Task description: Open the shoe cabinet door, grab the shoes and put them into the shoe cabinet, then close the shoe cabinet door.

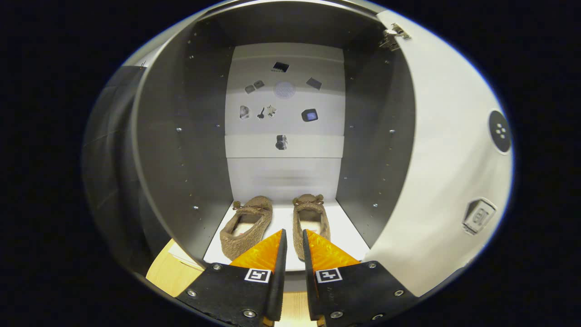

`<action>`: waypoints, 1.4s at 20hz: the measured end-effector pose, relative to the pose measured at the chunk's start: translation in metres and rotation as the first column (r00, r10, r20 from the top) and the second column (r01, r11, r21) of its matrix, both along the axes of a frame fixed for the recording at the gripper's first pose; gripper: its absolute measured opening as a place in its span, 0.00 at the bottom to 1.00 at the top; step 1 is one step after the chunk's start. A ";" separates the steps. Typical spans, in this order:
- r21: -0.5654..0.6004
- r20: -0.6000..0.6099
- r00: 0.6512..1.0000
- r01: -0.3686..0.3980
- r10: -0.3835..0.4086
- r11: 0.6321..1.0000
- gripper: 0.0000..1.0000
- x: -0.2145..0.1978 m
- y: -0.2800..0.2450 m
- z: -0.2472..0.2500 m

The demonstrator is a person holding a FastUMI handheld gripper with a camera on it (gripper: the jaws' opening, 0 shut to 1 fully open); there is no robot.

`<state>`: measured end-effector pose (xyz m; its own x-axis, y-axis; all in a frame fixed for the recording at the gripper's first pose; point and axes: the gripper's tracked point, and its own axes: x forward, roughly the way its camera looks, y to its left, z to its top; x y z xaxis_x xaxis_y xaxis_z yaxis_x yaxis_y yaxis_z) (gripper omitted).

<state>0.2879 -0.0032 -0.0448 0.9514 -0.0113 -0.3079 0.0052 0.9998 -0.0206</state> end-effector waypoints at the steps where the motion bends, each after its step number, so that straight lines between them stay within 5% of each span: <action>1: 0.005 -0.004 1.000 0.001 -0.001 1.000 0.22 -0.016 0.002 0.001; 21: -0.047 0.076 0.966 0.251 -0.247 0.967 0.25 -0.310 -0.126 0.034; 28: 0.014 0.078 0.930 0.358 -0.358 0.934 0.28 -0.346 -0.211 0.028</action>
